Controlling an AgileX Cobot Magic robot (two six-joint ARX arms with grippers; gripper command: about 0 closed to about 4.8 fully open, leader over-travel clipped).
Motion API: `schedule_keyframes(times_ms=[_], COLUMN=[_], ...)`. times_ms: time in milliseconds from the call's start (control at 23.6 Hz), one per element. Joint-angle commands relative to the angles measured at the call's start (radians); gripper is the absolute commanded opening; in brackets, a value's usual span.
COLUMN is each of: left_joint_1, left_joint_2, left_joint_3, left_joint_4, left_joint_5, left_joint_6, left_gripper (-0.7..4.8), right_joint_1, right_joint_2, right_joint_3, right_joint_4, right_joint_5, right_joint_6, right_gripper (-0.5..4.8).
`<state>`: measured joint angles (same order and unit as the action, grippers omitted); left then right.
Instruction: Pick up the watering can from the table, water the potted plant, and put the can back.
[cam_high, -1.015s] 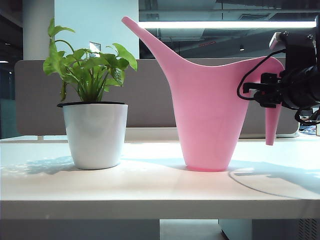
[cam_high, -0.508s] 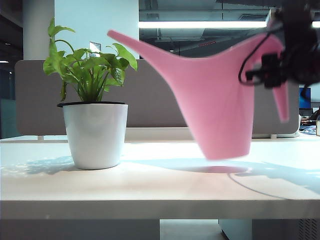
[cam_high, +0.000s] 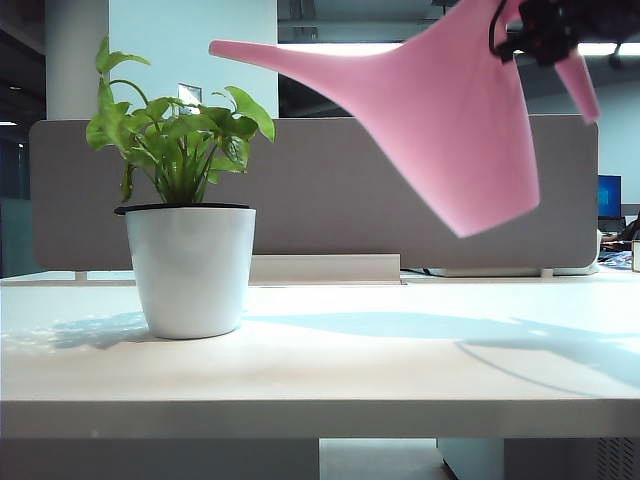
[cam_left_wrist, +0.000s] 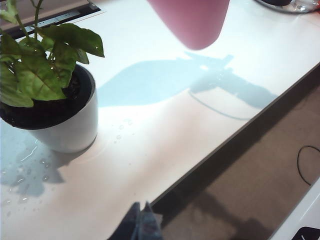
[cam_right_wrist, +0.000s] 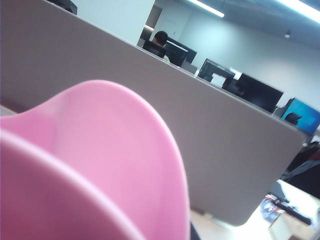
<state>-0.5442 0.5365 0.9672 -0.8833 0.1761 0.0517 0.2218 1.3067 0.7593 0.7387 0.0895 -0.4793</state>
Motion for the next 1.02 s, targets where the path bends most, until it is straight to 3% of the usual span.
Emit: schedule_keyframes(times_ms=[42,254,1015], left_joint_1=[-0.001,-0.001,-0.001], left_joint_2=[-0.002,-0.002,-0.002], left_joint_3=[0.003,0.003,0.003], left_joint_4=[0.008,0.008,0.008], left_joint_5=[0.003,0.003,0.003], left_joint_6=[0.0,0.0,0.0], left_gripper=[0.03,0.03,0.03], right_joint_1=[0.003,0.003,0.028], right_joint_2=[-0.037,-0.047,-0.052], right_joint_3=[0.08,0.205,0.404], right_joint_4=[-0.023,-0.188,-0.405], right_joint_5=[0.001,-0.017,-0.066], right_joint_6=[-0.034,-0.137,-0.358], right_gripper=[-0.01,-0.01,-0.01])
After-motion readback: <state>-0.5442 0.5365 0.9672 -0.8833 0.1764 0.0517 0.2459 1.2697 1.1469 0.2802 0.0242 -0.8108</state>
